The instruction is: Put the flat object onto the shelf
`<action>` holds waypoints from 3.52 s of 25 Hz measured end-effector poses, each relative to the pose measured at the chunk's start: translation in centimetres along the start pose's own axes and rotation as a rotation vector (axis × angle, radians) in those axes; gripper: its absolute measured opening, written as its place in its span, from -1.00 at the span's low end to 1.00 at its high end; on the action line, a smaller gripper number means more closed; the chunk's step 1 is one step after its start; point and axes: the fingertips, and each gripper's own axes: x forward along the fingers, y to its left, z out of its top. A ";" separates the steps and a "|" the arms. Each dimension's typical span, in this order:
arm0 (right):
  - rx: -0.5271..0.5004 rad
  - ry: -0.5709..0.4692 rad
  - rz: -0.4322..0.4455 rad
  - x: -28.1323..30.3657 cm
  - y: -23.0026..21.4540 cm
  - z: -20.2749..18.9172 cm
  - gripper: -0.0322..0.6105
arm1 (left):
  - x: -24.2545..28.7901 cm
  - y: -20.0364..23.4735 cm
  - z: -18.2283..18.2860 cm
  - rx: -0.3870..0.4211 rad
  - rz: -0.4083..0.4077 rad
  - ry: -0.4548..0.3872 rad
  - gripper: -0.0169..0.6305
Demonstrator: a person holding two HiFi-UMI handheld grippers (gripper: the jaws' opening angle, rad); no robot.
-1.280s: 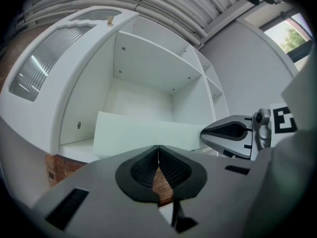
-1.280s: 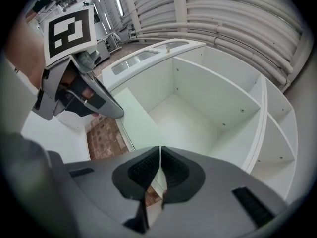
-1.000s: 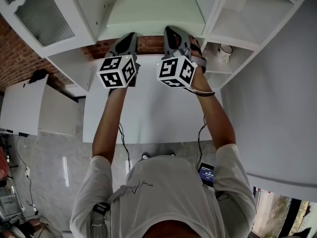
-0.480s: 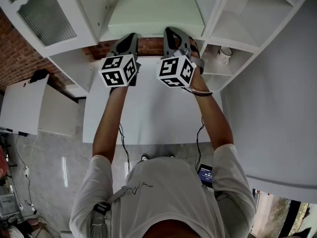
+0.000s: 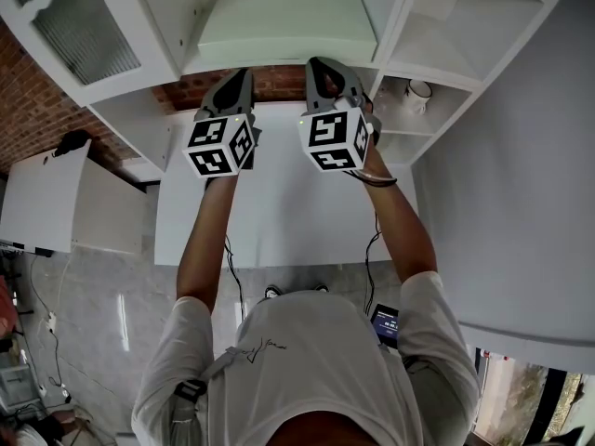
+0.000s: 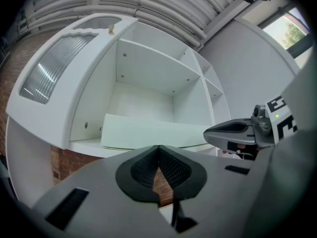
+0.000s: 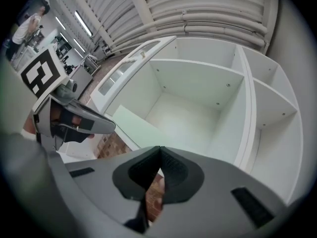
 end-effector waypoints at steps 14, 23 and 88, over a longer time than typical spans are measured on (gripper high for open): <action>0.180 -0.004 0.087 -6.8 1.4 -0.3 -0.81 | -5.0 -4.1 -0.3 -0.018 -0.028 0.000 -0.91; 0.245 0.020 0.126 -10.8 2.4 -1.0 -0.81 | -7.9 -6.7 -1.4 -0.024 -0.056 0.012 -0.91; 0.504 0.261 0.190 -25.7 8.4 -10.9 -0.82 | -21.4 -12.4 -11.9 -0.151 -0.057 0.226 -0.90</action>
